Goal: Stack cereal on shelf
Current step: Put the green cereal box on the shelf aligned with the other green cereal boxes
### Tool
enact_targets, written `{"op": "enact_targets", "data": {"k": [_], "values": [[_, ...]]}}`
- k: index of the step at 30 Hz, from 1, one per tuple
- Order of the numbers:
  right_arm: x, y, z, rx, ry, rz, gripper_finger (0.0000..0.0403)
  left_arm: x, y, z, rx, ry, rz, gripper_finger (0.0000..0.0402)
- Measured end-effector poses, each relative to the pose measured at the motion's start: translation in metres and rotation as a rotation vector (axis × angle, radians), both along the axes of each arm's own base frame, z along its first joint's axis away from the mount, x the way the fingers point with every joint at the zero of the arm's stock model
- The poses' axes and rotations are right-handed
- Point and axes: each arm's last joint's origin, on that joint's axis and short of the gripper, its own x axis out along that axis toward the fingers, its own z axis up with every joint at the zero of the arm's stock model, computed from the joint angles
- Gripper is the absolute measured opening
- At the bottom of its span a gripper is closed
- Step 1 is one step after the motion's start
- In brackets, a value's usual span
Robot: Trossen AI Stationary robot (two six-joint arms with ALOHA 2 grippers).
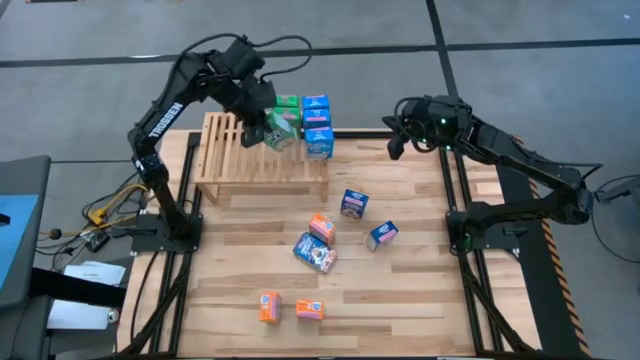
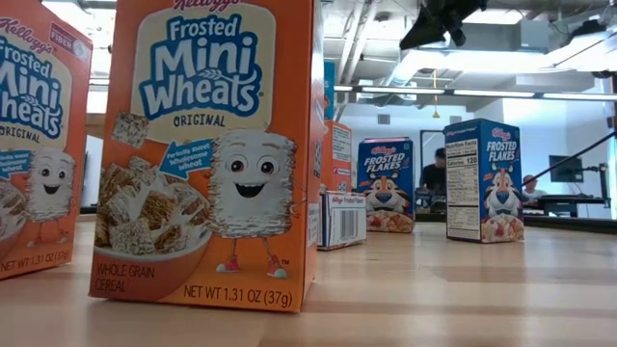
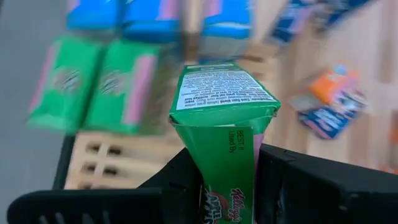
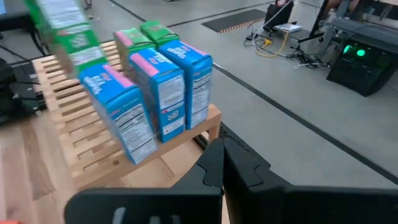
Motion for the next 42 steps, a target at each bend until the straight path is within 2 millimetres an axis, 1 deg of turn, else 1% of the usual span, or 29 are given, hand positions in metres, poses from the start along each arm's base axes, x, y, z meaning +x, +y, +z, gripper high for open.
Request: {"op": "enact_targets", "data": {"k": [3,9,15,18,21,26,29,35,42], "values": [[0.001,-0.005,-0.002,0.012,-0.003,-0.023,0.0017,0.0,-0.001,0.0,0.018,0.002,-0.035,0.008],[0.008,-0.016,-0.011,0.066,0.004,-0.069,0.0017,0.006,0.001,-0.012,0.035,0.057,-0.127,0.008],[0.019,-0.023,-0.021,0.089,0.042,-0.065,0.0017,0.013,0.009,-0.048,0.021,0.23,-0.143,0.008],[0.022,-0.024,-0.022,0.089,0.038,-0.06,0.0017,0.016,0.012,-0.06,0.021,0.269,-0.156,0.008],[0.023,-0.023,-0.023,0.092,0.041,-0.056,0.0017,0.019,0.014,-0.062,0.046,0.256,-0.171,0.008],[0.023,-0.023,-0.022,0.09,0.039,-0.055,0.0017,0.02,0.017,-0.059,0.137,0.273,-0.219,0.008],[0.023,-0.023,-0.022,0.09,0.039,-0.055,0.0017,0.024,0.014,-0.059,0.161,0.275,-0.215,0.008],[0.023,-0.023,-0.022,0.09,0.038,-0.054,0.0017,0.034,0.005,-0.058,0.201,0.253,-0.283,0.008],[0.023,-0.023,-0.022,0.09,0.039,-0.054,0.0017,0.034,0.004,-0.058,0.215,0.261,-0.283,0.008]]}}
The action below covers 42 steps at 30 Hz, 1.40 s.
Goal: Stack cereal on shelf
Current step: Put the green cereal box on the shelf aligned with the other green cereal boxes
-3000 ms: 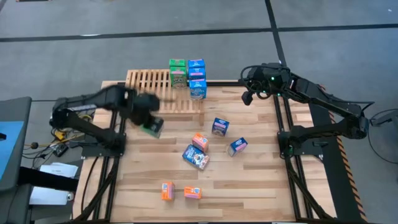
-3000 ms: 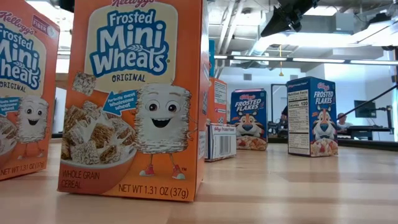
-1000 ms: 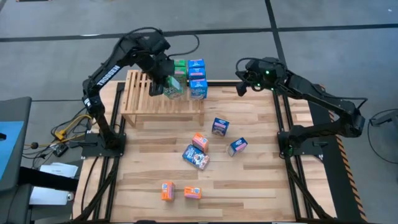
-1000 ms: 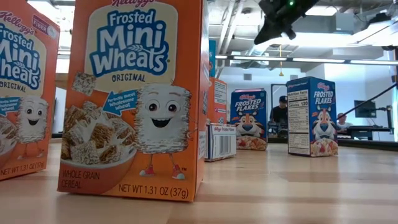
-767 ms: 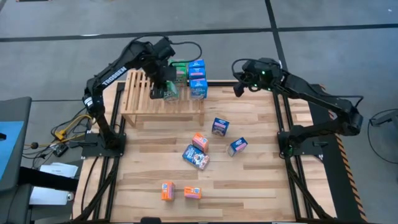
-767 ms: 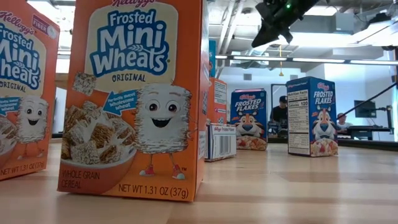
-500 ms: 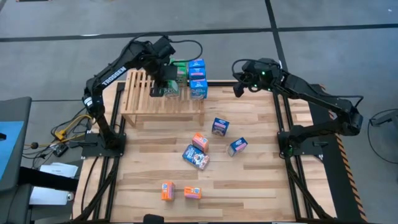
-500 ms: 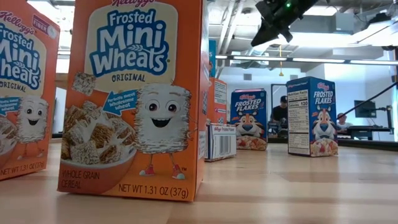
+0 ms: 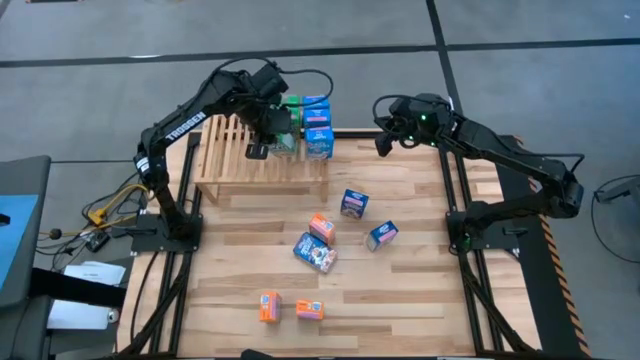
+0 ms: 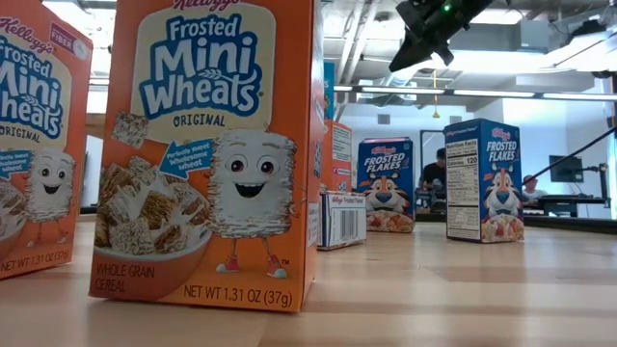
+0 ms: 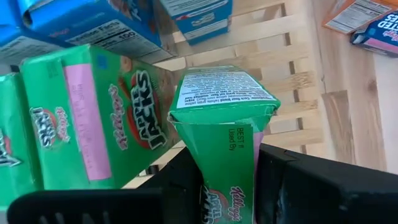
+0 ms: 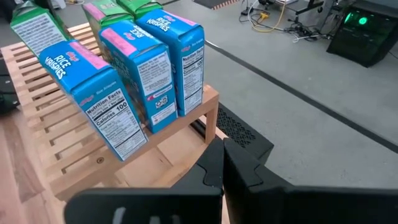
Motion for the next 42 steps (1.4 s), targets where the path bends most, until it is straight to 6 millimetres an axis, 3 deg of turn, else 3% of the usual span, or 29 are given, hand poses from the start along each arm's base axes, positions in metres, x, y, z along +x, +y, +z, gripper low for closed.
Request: {"op": "enact_targets", "data": {"k": [9,25,42], "values": [[0.0,0.0,0.0,-0.002,0.001,0.001,0.0017,0.0008,0.0003,0.0004,0.006,-0.007,-0.005,0.0087],[-0.0001,0.0001,0.0001,-0.001,0.001,0.001,0.0017,0.0013,0.0016,0.0012,0.028,-0.012,0.023,0.0181],[-0.0001,0.0001,0.0001,-0.001,0.001,0.001,0.0017,0.0033,0.0052,0.0032,0.091,-0.024,0.075,0.0189]]}}
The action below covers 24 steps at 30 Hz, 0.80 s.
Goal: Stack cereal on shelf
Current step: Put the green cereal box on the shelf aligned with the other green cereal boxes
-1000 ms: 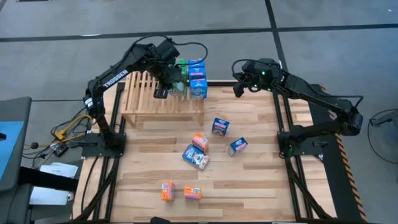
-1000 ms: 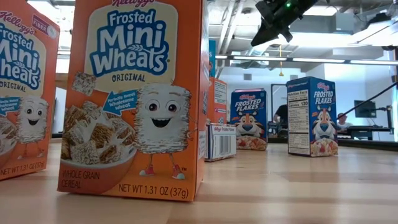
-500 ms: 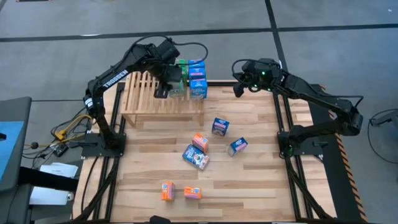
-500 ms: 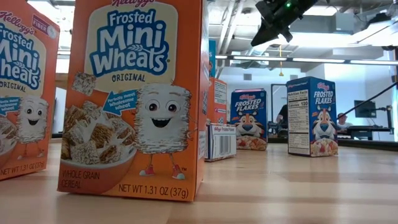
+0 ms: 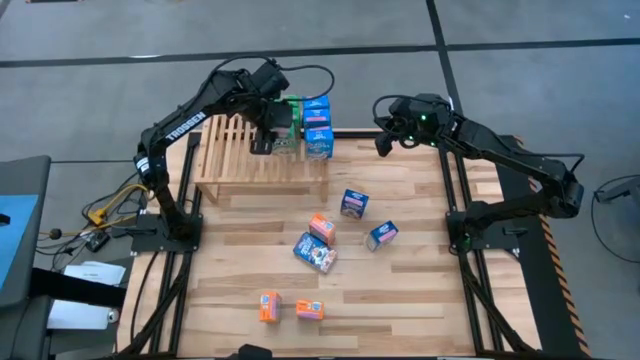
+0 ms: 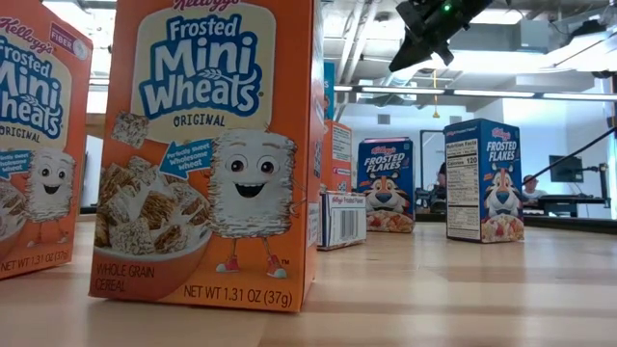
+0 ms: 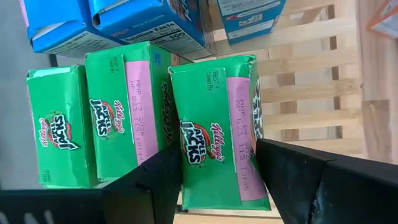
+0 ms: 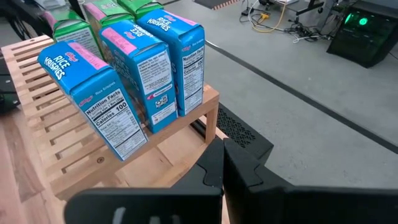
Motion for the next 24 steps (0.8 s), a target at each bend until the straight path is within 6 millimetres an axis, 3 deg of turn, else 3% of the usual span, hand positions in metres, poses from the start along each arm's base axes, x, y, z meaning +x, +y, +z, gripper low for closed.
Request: {"op": "enact_targets", "data": {"k": [19,24], "values": [[0.0,0.0,0.0,-0.005,0.005,0.003,0.0017,0.0071,-0.0055,0.0019,0.006,-0.043,-0.026,0.0189],[0.0,0.0,0.0,-0.005,0.005,0.003,0.0017,0.0066,-0.0062,0.0014,-0.013,-0.044,-0.024,0.0207]]}}
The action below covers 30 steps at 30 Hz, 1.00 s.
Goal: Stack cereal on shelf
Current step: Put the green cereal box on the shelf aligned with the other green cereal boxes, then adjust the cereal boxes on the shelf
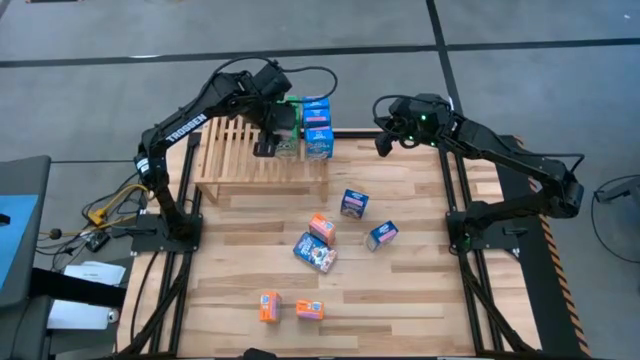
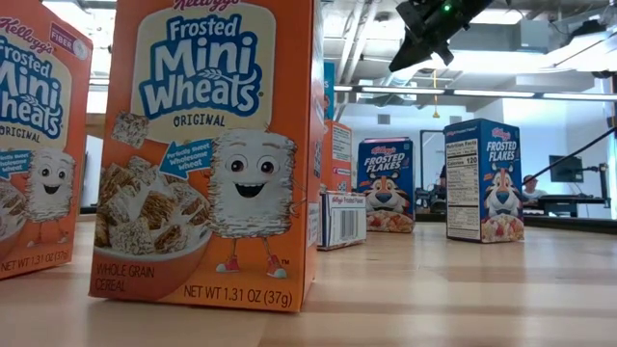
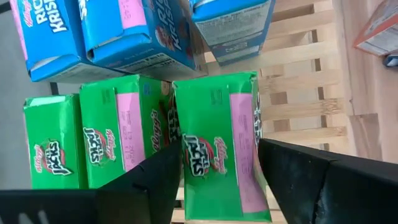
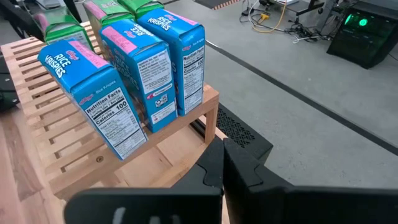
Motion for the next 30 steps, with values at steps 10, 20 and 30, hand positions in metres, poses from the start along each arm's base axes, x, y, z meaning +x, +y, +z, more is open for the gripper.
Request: {"op": "enact_targets", "data": {"k": [10,20,30], "values": [[0.0,0.0,0.0,0.0,0.0,0.0,0.0017,0.001,0.0,0.001,0.059,0.01,0.07,0.03],[0.0,0.0,0.0,0.0,0.001,0.0,0.0017,0.005,-0.012,0.02,0.118,-0.054,0.071,0.0314],[0.0,0.0,-0.001,0.004,0.007,0.0,0.0017,-0.011,-0.029,0.055,-0.001,-0.188,0.055,0.0313]]}}
